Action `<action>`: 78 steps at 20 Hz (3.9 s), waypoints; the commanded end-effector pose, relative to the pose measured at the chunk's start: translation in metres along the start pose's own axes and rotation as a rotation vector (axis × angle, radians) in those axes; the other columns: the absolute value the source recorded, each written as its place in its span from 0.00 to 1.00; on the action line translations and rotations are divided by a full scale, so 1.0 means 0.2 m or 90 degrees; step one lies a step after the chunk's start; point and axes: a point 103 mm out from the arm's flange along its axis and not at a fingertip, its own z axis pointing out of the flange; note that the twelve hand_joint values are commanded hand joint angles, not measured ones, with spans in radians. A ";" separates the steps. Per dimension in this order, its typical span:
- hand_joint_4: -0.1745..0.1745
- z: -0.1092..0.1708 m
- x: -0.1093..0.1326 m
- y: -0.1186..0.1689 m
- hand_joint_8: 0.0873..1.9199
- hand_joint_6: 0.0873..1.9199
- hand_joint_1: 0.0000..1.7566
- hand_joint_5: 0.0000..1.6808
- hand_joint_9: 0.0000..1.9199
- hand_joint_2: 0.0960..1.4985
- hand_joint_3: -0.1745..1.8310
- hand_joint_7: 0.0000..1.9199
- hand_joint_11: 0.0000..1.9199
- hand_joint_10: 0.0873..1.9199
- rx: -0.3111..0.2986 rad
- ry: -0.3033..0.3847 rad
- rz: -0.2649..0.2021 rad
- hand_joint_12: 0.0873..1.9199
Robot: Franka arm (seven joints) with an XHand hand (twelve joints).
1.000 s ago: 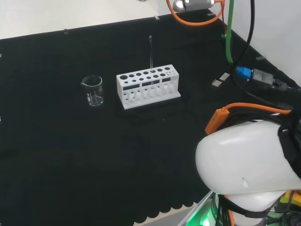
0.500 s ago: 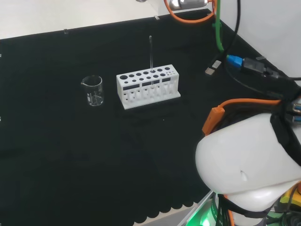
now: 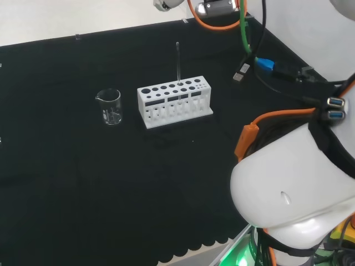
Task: Take the glass rod from the white test tube rack.
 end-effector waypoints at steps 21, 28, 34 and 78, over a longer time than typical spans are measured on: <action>0.23 0.36 -0.20 0.45 0.44 0.00 0.25 0.20 0.30 0.59 0.29 0.18 0.31 0.42 0.038 0.044 -0.027 0.68; 0.21 0.42 -0.21 0.45 0.44 0.01 0.25 0.21 0.31 0.59 0.29 0.19 0.32 0.41 0.043 0.043 -0.042 0.68; 0.19 0.48 -0.21 0.47 0.44 0.02 0.26 0.22 0.33 0.59 0.29 0.21 0.33 0.41 0.053 0.044 -0.040 0.67; 0.00 0.89 -0.21 0.59 0.41 0.45 0.41 0.26 0.51 0.56 0.31 0.40 0.46 0.33 0.091 0.041 -0.051 0.62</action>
